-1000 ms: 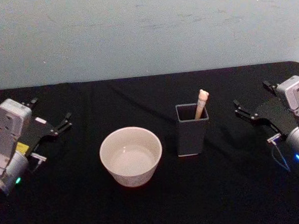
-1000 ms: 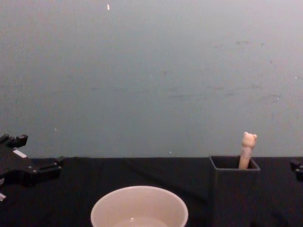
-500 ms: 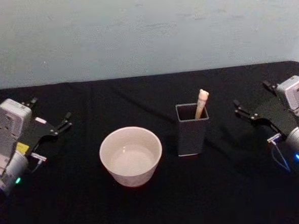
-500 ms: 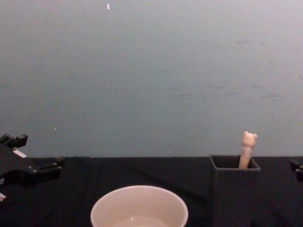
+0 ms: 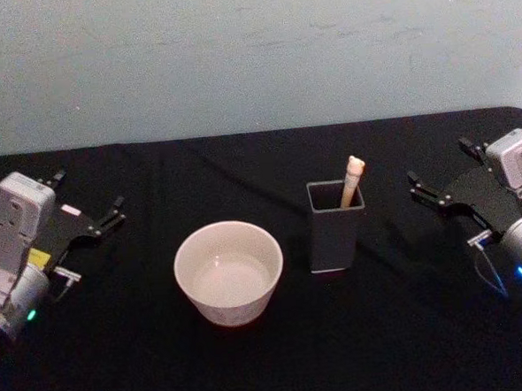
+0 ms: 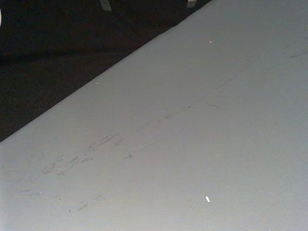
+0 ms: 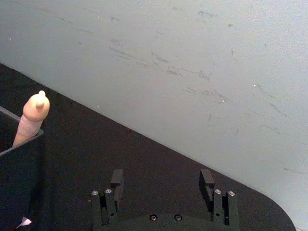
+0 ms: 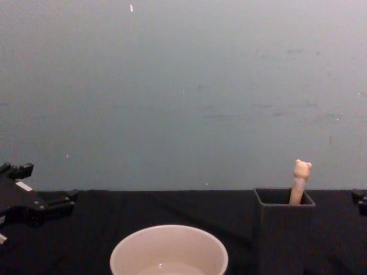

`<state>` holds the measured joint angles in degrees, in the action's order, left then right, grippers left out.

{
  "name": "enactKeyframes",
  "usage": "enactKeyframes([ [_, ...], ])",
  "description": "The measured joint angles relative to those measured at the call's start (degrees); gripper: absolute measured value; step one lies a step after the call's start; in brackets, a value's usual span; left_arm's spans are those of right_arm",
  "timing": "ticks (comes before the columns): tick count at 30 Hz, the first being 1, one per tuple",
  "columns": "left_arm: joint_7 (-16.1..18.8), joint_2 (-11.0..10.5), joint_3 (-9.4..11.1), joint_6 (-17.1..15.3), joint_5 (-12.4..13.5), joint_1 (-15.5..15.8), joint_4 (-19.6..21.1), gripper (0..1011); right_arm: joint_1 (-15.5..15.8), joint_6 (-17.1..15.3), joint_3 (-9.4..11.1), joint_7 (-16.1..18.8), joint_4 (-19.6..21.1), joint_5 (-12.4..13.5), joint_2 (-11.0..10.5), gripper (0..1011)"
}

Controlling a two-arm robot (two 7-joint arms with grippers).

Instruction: Pick up the stirring spoon with one hand, stir inside the cup, then place it back in its original position.

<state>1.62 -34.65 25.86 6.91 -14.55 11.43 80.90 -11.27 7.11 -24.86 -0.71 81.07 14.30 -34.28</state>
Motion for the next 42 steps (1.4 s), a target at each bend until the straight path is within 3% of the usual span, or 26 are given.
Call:
enactKeyframes([
  [7, 0.0, 0.0, 0.0, 0.0, 0.0, 0.0, 0.0, 1002, 2.0, 0.1, 2.1, 2.8, 2.0, 2.7, -0.5, 1003],
  [15, 0.0, 0.0, 0.0, 0.0, 0.0, 0.0, 0.0, 1001, 6.5, 1.0, 5.2, 8.2, 7.1, 7.6, -2.9, 1003],
  [24, 0.0, 0.0, 0.0, 0.0, 0.0, 0.0, 0.0, 1001, 9.1, 1.3, 6.3, 14.2, 10.1, 11.5, -3.5, 1003],
  [31, 0.0, 0.0, 0.0, 0.0, 0.0, 0.0, 0.0, 1001, 8.5, 0.5, 6.0, 18.6, 10.0, 13.7, -1.6, 1003],
  [42, 0.0, 0.0, 0.0, 0.0, 0.0, 0.0, 0.0, 1001, 4.5, -1.5, 5.0, 21.8, 6.3, 14.6, 3.0, 1003],
])
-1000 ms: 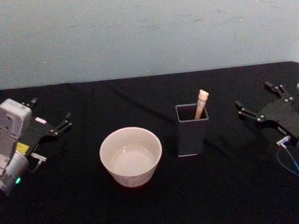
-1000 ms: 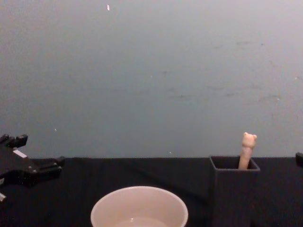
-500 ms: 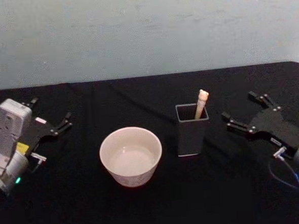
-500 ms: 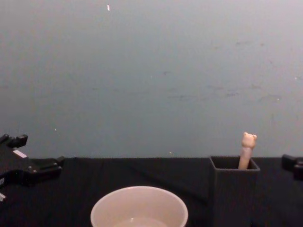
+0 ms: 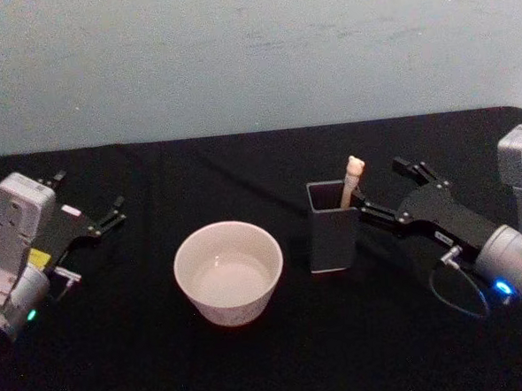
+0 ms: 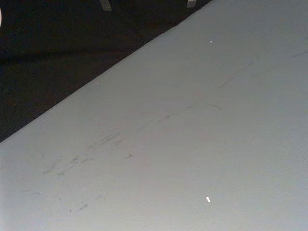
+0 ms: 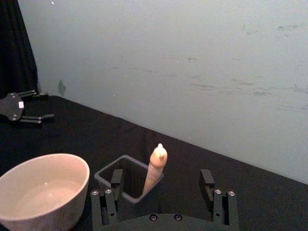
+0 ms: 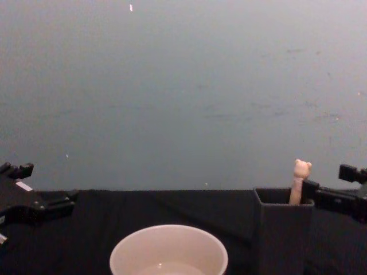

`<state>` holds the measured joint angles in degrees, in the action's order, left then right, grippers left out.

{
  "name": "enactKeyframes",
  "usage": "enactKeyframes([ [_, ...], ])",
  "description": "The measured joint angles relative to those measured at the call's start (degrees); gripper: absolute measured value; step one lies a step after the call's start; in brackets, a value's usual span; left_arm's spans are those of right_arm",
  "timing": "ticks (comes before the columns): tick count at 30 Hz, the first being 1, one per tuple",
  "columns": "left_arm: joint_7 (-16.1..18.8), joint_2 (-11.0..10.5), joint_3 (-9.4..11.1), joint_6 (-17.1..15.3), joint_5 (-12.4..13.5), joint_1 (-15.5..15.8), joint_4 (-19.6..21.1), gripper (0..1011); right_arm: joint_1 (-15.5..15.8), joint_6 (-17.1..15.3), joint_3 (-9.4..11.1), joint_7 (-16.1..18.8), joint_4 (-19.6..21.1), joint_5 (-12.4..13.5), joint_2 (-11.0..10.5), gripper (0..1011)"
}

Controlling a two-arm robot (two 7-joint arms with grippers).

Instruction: Pick up the stirring spoon with one hand, stir inside the cup, then place it back in its original position.

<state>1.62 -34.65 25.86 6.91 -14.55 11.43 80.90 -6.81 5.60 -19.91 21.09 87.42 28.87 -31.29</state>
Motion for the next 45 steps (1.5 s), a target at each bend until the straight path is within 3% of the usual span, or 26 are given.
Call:
enactKeyframes([
  [11, 0.0, 0.0, 0.0, 0.0, 0.0, 0.0, 0.0, 1001, -3.8, -1.4, -0.2, 2.1, -4.1, -0.4, 3.7, 1003],
  [24, 0.0, 0.0, 0.0, 0.0, 0.0, 0.0, 0.0, 1001, -6.3, -2.4, 0.5, 4.2, -7.7, -1.1, 6.4, 1003],
  [45, 0.0, 0.0, 0.0, 0.0, 0.0, 0.0, 0.0, 1001, -6.5, -3.0, 0.8, 4.6, -8.0, -1.0, 6.7, 1003],
])
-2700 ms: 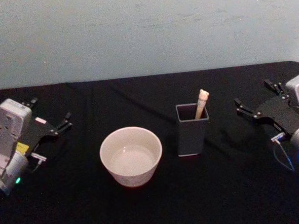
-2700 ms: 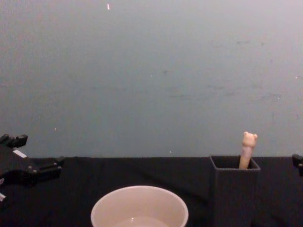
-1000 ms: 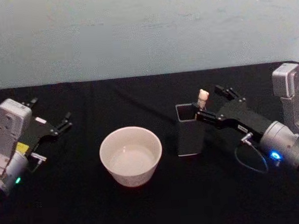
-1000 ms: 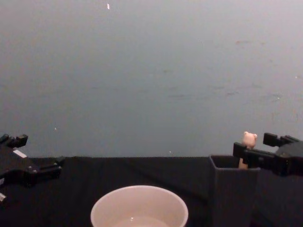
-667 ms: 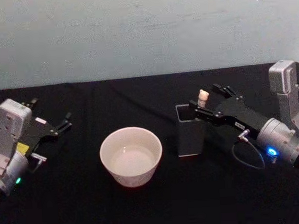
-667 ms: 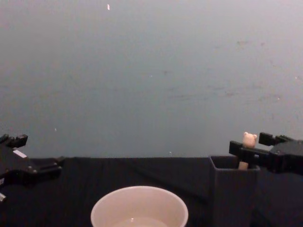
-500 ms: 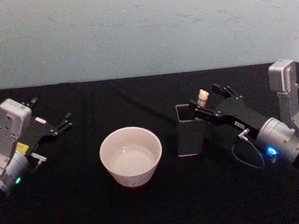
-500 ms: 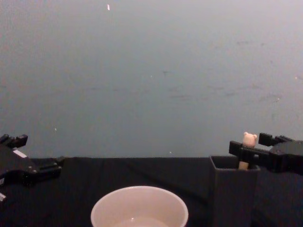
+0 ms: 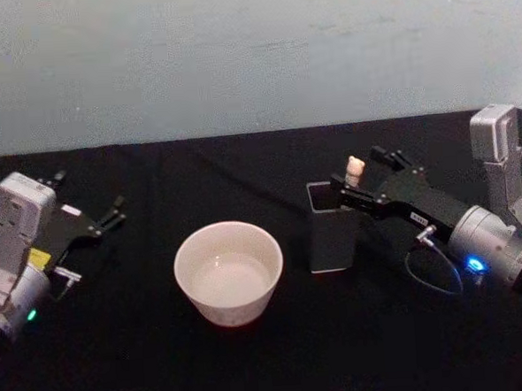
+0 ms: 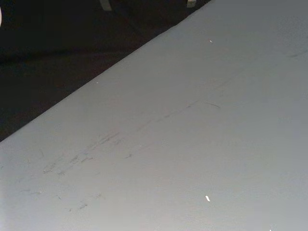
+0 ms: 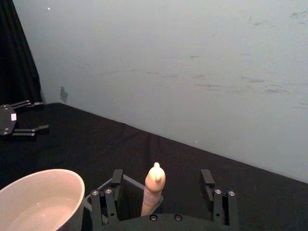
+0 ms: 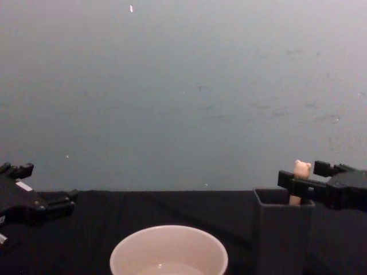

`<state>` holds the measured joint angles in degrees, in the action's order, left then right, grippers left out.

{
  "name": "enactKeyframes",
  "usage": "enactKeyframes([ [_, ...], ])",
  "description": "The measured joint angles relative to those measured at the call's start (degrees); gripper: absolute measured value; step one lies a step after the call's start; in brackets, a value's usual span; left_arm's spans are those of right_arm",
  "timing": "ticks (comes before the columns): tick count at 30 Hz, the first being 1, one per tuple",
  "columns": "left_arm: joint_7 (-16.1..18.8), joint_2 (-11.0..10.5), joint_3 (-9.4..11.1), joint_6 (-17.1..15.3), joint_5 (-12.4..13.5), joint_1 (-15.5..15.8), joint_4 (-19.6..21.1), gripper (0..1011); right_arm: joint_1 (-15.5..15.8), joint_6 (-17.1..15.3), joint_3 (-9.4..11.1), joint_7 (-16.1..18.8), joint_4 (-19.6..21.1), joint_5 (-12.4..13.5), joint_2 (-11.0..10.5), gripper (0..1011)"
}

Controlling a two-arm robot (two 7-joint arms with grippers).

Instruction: Pick up the stirring spoon with one hand, stir inside the cup, then place it back in its original position.

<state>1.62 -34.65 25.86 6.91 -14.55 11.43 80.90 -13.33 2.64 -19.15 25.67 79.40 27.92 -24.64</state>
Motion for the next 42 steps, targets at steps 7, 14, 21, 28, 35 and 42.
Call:
enactKeyframes([
  [7, 0.0, 0.0, 0.0, 0.0, 0.0, 0.0, 0.0, 1001, 0.0, 0.1, 0.0, -0.1, 0.1, 0.0, 0.0, 930],
  [14, 0.0, 0.0, 0.0, 0.0, 0.0, 0.0, 0.0, 1002, 0.1, 0.1, 0.0, -0.1, 0.1, 0.0, -0.1, 787],
  [21, 0.0, 0.0, 0.0, 0.0, 0.0, 0.0, 0.0, 1001, 0.1, 0.2, 0.0, -0.2, 0.1, 0.0, -0.1, 560],
  [28, 0.0, 0.0, 0.0, 0.0, 0.0, 0.0, 0.0, 1001, 0.1, 0.2, 0.0, -0.2, 0.1, 0.0, -0.1, 327],
  [35, 0.0, 0.0, 0.0, 0.0, 0.0, 0.0, 0.0, 1001, 0.1, 0.2, 0.0, -0.2, 0.1, 0.0, -0.1, 214],
  [42, 0.0, 0.0, 0.0, 0.0, 0.0, 0.0, 0.0, 1001, 0.1, 0.2, 0.0, -0.2, 0.1, 0.0, -0.1, 214],
])
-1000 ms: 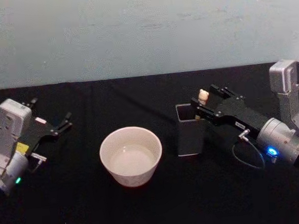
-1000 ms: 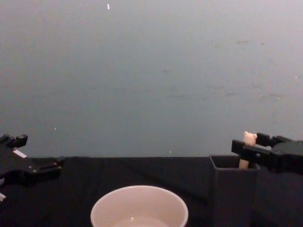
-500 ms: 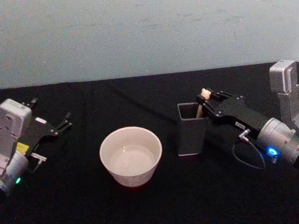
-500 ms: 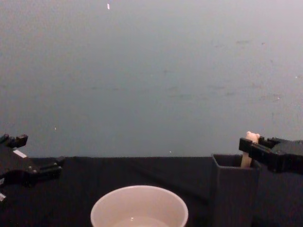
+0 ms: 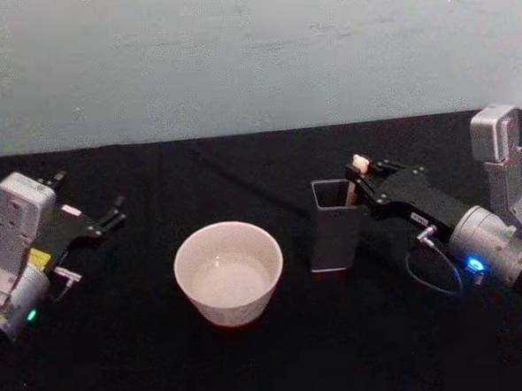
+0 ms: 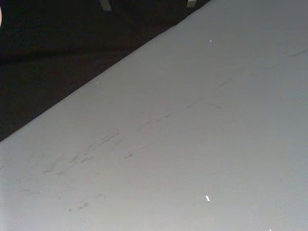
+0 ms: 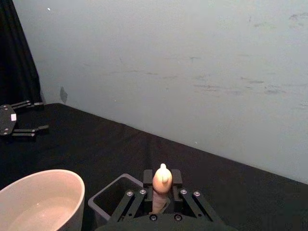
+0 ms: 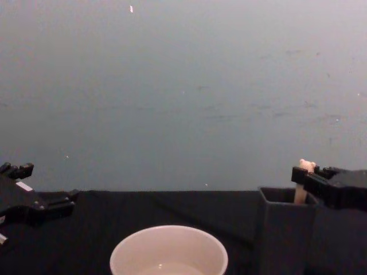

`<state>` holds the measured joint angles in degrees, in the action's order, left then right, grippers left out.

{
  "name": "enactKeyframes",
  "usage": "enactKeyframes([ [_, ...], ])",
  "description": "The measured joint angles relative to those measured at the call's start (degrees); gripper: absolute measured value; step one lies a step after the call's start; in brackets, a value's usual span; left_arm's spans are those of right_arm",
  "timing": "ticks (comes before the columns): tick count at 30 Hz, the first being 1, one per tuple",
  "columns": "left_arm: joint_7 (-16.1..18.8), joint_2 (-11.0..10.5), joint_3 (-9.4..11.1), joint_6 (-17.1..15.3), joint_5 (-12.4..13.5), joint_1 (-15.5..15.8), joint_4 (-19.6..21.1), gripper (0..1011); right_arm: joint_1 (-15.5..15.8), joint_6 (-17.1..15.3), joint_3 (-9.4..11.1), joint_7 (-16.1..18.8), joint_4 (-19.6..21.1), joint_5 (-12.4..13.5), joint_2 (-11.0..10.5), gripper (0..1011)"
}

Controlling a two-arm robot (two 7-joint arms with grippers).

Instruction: Pick up the stirring spoon with one hand, stir inside the cup, then place it back in its original position.

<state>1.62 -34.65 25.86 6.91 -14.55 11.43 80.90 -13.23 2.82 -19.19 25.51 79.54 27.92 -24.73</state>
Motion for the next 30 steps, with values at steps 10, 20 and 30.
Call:
enactKeyframes([
  [10, 0.0, 0.0, 0.0, 0.0, 0.0, 0.0, 0.0, 1001, 0.3, -1.4, 1.0, 1.1, 0.6, 1.9, 0.3, 214],
  [20, 0.0, 0.0, 0.0, 0.0, 0.0, 0.0, 0.0, 1001, 1.0, -1.9, 2.7, 0.9, 3.4, 4.3, 0.0, 214],
  [30, 0.0, 0.0, 0.0, 0.0, 0.0, 0.0, 0.0, 1001, 1.6, -1.6, 4.8, 0.4, 7.5, 7.3, -0.6, 214],
])
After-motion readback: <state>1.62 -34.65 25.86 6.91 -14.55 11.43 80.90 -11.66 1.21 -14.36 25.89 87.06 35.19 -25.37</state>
